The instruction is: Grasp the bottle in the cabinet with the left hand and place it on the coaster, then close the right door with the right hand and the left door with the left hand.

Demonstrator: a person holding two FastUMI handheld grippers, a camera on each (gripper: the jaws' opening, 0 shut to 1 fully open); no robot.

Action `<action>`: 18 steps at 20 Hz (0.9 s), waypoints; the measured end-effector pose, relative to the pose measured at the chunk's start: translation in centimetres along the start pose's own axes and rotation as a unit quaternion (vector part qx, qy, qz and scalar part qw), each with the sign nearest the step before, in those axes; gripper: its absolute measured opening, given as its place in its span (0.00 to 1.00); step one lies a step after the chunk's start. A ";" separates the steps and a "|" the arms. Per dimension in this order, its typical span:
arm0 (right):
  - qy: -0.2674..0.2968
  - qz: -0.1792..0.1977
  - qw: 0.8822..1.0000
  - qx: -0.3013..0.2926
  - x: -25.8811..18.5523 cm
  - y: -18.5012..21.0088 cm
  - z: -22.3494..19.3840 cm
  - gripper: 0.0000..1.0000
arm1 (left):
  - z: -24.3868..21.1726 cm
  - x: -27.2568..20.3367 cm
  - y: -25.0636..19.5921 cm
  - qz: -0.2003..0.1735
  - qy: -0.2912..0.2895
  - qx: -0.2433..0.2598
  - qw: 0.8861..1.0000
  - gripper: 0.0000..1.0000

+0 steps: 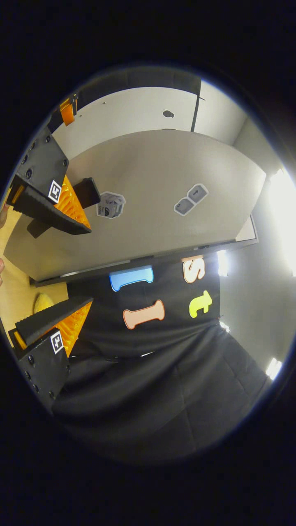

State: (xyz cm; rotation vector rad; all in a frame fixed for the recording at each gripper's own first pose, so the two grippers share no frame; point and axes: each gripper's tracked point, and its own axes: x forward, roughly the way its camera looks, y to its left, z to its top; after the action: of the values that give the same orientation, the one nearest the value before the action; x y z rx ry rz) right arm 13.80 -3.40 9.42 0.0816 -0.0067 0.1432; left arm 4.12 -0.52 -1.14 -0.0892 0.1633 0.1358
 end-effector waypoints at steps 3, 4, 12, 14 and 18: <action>0.001 0.010 1.000 0.000 0.9 2.7 -0.5 0.96 | 0.1 -0.7 1.7 -0.001 -0.004 -0.001 1.000 0.95; 0.002 0.017 1.000 0.002 1.3 3.8 -0.7 0.96 | 0.1 -0.9 2.3 0.000 -0.007 -0.002 1.000 0.95; 0.020 0.075 0.997 0.003 1.8 11.7 -3.1 0.97 | 1.2 -5.1 11.1 0.047 -0.040 -0.001 0.998 1.00; 0.022 0.075 0.997 -0.004 1.8 12.6 -3.6 0.96 | 1.5 -6.2 14.7 0.071 -0.051 0.002 0.996 0.95; 0.034 0.076 0.996 -0.011 1.1 13.7 -4.8 0.97 | 2.5 -7.3 21.3 0.113 -0.060 0.001 0.992 0.95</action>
State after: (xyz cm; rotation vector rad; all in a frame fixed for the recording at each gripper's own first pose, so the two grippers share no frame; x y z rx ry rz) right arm 12.90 10.71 5.77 0.0550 0.0541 0.2980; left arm -5.63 19.82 0.84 -0.0604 0.0533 0.3669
